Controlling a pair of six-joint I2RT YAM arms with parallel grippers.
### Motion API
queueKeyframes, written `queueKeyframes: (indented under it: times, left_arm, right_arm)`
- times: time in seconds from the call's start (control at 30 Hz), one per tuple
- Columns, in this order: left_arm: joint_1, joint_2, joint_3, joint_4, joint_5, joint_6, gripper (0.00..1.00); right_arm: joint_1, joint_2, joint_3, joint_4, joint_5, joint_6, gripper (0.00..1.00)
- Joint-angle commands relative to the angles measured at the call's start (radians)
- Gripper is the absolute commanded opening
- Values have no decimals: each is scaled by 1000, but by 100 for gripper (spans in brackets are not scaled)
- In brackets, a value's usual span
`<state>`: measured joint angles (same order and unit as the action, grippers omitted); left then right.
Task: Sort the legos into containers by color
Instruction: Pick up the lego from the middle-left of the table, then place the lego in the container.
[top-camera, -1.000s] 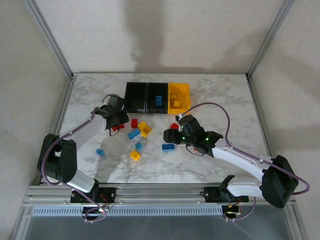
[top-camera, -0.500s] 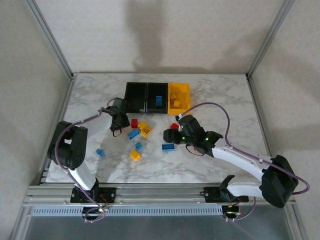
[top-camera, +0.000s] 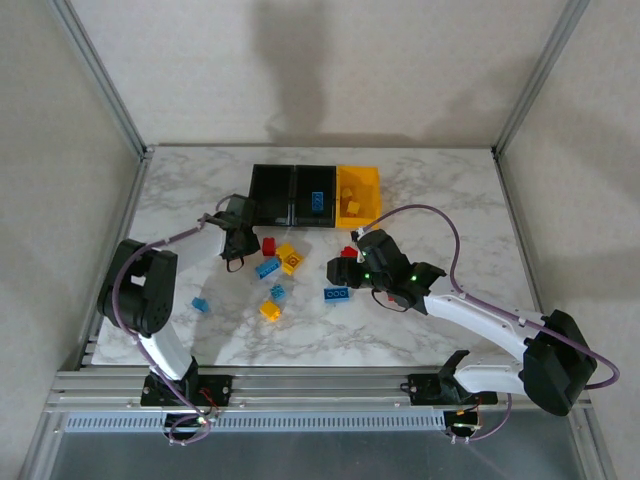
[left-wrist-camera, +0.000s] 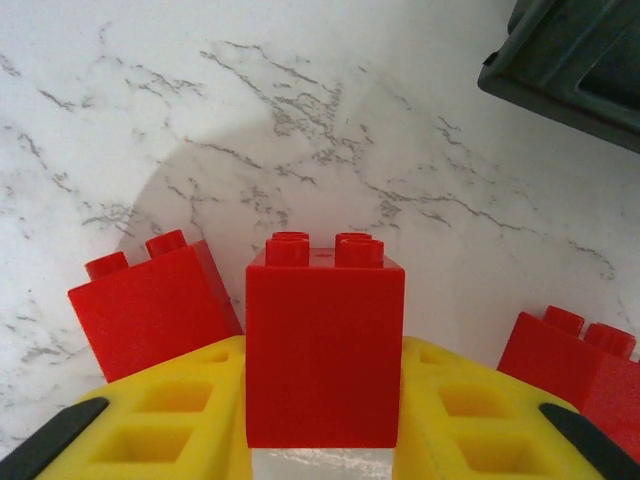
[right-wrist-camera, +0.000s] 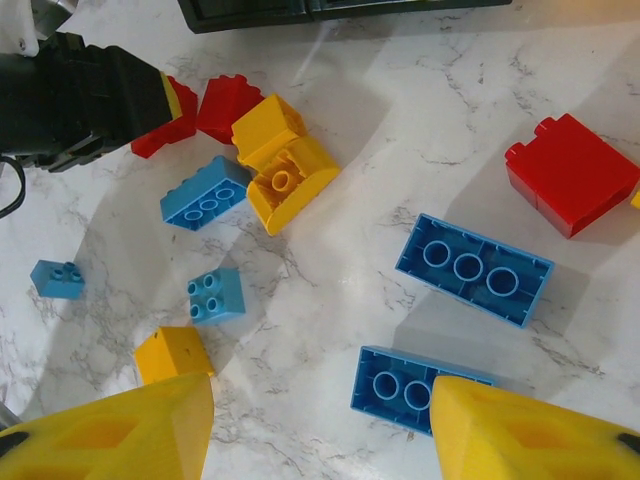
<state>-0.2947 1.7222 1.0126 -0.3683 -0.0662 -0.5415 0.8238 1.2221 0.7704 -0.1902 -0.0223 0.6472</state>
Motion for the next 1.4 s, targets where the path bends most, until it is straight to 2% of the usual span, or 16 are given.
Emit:
queueKeyframes:
  times: [0.0,0.2,0.4,0.6,1.0,1.2,1.37]
  left_arm:
    - [2,-66,24,-45,11,12,21]
    - [1,-124,60,-84,14,10,20]
    - [-13,-120,161,-112,27,8,20]
    - [-43,-26,335,-134,35,11,20]
    - [-60,271,605,-172,14,14,21]
    - [-60,350,649,-169,14,2,21]
    - [-60,380,665,-172,9,-2,26]
  right_arm:
    - [9,-1,23,4,19,-7,59]
    - [9,0,33,-2,23,-15,59]
    - [9,-9,36,-8,31,-16,59]
    - [9,-22,37,-15,39,-6,59]
    - [9,-49,20,-40,65,15,59]
    - [9,-43,18,-38,69,12,59]
    - [8,-22,36,-44,70,-1,59]
